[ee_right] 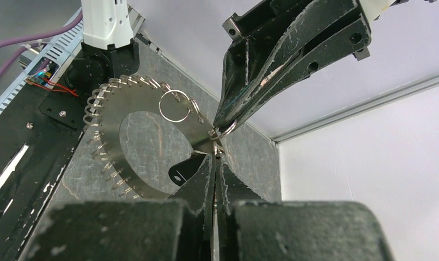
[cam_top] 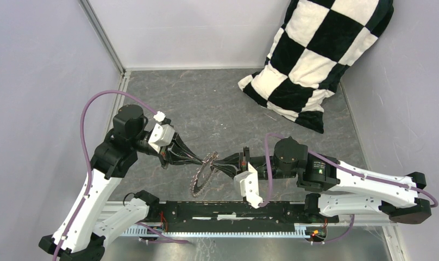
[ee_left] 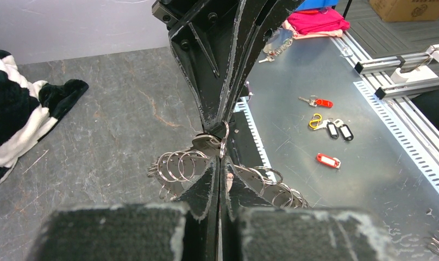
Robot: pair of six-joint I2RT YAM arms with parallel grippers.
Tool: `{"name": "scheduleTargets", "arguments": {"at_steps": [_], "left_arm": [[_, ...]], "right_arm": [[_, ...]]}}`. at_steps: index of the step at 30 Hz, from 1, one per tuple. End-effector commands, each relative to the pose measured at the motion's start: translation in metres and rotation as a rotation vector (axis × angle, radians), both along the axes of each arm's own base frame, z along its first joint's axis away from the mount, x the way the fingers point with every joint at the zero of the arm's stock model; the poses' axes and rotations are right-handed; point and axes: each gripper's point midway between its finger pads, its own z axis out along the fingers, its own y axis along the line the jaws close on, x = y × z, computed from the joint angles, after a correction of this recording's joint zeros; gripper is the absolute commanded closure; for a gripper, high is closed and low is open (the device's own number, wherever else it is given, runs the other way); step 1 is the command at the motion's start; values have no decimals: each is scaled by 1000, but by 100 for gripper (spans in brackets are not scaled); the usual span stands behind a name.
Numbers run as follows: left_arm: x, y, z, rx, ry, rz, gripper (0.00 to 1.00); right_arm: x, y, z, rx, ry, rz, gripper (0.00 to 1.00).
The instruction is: Put the keys on the keyring
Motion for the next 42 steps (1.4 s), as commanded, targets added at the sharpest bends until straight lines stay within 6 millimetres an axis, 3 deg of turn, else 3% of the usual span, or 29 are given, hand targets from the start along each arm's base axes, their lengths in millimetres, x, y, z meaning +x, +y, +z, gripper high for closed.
{"name": "scheduleTargets", "arguments": {"at_steps": [1, 26, 42], "left_arm": [[-5, 1, 13, -28, -50, -14, 98], [-5, 1, 12, -27, -51, -11, 98], [-6, 1, 13, -29, -48, -19, 98]], "right_arm": [[-6, 0, 38, 106, -16, 21, 99], [-7, 5, 41, 119, -17, 21, 99], [3, -4, 35, 102, -41, -36, 100]]}}
